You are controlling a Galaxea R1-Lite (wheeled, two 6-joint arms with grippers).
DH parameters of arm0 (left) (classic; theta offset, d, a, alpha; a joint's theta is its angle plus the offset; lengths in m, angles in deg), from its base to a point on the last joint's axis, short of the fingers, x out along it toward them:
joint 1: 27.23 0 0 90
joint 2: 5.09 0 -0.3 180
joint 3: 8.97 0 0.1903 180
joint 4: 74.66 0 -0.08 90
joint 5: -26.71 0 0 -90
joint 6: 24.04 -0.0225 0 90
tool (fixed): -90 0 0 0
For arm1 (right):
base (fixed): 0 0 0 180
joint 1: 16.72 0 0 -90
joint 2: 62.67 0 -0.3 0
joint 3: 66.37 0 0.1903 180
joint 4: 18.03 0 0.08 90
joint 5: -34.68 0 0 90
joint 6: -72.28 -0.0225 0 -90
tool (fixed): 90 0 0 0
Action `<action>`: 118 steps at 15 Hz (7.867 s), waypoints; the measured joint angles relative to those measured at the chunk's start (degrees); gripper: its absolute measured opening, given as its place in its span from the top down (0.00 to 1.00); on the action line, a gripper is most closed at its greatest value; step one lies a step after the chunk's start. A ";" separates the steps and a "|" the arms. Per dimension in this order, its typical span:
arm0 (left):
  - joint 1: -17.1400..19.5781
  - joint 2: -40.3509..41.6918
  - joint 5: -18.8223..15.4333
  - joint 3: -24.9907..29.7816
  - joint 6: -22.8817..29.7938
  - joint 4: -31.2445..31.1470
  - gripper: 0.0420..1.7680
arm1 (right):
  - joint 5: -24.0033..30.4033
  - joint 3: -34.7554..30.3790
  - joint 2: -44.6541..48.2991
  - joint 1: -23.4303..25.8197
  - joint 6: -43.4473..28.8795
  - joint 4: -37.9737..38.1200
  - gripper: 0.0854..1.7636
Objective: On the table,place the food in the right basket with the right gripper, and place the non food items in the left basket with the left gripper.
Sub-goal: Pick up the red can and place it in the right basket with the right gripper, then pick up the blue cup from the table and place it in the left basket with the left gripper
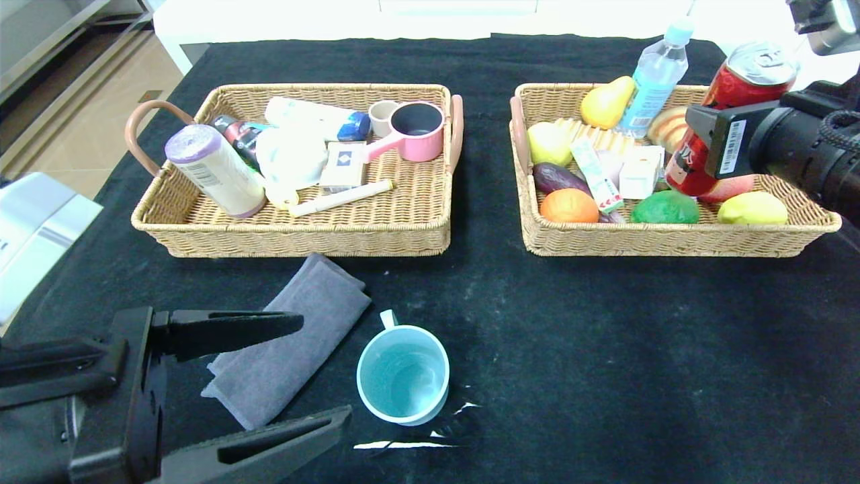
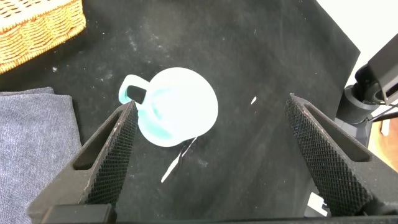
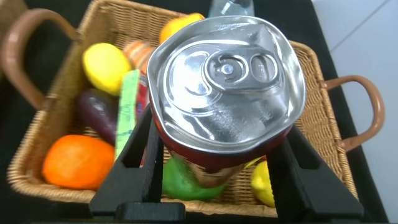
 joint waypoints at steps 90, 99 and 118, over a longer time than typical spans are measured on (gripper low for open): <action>-5.90 -19.24 26.37 -32.46 -1.67 -41.12 0.03 | 53.20 -30.82 19.82 4.00 -4.45 1.40 0.04; -7.00 -26.03 29.65 -35.21 0.52 -40.84 0.03 | 53.27 -31.04 21.60 4.02 -4.47 1.43 0.04; -8.55 -32.80 33.69 -35.01 2.26 -39.24 0.28 | 53.20 -30.95 20.48 5.27 -4.44 1.43 0.04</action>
